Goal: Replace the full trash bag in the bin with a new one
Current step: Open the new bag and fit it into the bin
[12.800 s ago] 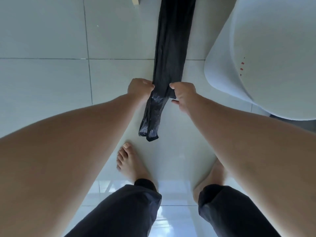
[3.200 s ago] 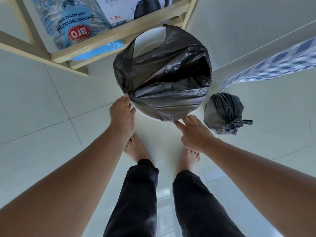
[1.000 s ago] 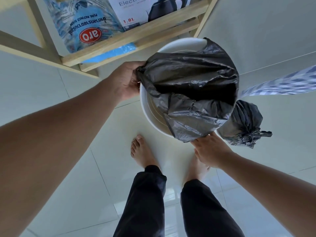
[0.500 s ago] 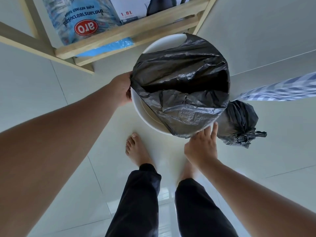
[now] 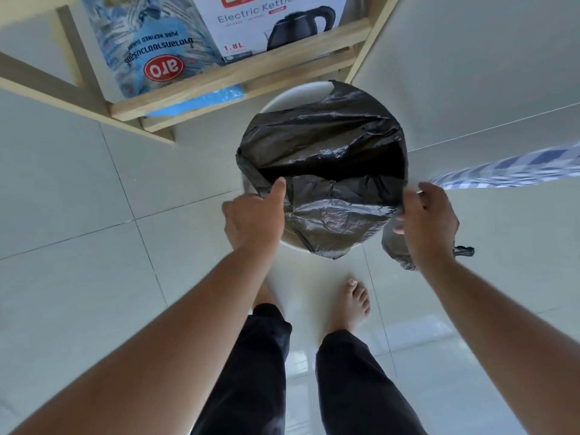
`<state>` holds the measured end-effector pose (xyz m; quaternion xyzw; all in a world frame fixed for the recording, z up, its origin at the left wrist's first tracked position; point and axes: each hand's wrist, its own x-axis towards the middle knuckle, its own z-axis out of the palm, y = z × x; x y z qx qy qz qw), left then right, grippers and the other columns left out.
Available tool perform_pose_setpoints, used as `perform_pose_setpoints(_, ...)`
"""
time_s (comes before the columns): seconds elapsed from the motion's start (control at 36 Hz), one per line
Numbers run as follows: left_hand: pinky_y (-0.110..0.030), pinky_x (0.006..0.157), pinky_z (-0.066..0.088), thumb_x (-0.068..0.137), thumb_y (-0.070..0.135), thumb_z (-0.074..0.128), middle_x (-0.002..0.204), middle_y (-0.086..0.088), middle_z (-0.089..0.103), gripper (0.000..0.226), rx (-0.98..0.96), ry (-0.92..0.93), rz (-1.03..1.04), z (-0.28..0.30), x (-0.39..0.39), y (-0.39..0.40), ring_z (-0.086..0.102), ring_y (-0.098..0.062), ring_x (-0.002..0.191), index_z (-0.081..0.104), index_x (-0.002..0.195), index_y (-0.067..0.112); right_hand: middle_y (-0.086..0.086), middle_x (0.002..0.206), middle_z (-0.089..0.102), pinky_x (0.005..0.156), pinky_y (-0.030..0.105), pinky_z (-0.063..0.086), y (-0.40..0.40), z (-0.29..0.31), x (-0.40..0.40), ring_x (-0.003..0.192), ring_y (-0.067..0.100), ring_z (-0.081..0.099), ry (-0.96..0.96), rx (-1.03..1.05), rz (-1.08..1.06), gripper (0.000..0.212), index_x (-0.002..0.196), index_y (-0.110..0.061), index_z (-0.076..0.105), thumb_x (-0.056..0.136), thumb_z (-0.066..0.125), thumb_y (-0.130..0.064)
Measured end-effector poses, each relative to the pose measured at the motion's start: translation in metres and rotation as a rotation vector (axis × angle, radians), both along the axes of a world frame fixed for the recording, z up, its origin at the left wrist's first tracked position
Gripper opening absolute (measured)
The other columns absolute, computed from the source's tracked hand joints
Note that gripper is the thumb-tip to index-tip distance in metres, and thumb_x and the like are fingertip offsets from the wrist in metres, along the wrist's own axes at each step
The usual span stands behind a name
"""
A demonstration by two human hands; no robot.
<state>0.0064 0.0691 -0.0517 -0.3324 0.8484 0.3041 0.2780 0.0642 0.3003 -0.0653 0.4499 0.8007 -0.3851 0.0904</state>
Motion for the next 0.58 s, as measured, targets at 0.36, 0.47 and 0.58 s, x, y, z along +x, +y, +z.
perform_pose_setpoints(0.36,-0.039,0.077,0.056,0.101,0.027,0.049,0.086,-0.006,0.062,0.028,0.559,0.151,0.582,-0.014,-0.007,-0.032,0.062,-0.024,0.084,0.054,0.075,0.018,0.023,0.073,0.072,0.059,0.046,0.061,-0.059,-0.007,0.016,0.061,0.038,0.072,-0.341,-0.542,-0.257,0.024,0.091,0.006,0.062,0.089,0.064,-0.018)
perform_pose_setpoints(0.47,-0.039,0.073,0.058,0.104,0.028,0.045,0.08,-0.004,0.061,0.028,0.576,0.137,0.529,-0.026,-0.026,-0.047,0.061,-0.018,0.071,0.052,0.079,0.016,0.013,0.081,0.074,0.054,0.038,0.061,-0.075,0.003,0.033,0.067,0.033,0.074,-0.331,-0.566,-0.134,0.044,0.098,-0.002,0.063,0.088,0.063,-0.046)
perform_pose_setpoints(0.58,-0.035,0.073,0.06,0.103,0.024,0.046,0.088,-0.005,0.067,0.024,0.558,0.033,0.582,-0.049,-0.034,-0.055,0.066,-0.019,0.082,0.062,0.09,0.011,0.008,0.085,0.069,0.061,0.045,0.062,-0.059,0.007,0.026,0.072,0.031,0.071,-0.237,-0.335,-0.159,0.057,0.091,-0.014,0.064,0.086,0.047,-0.068)
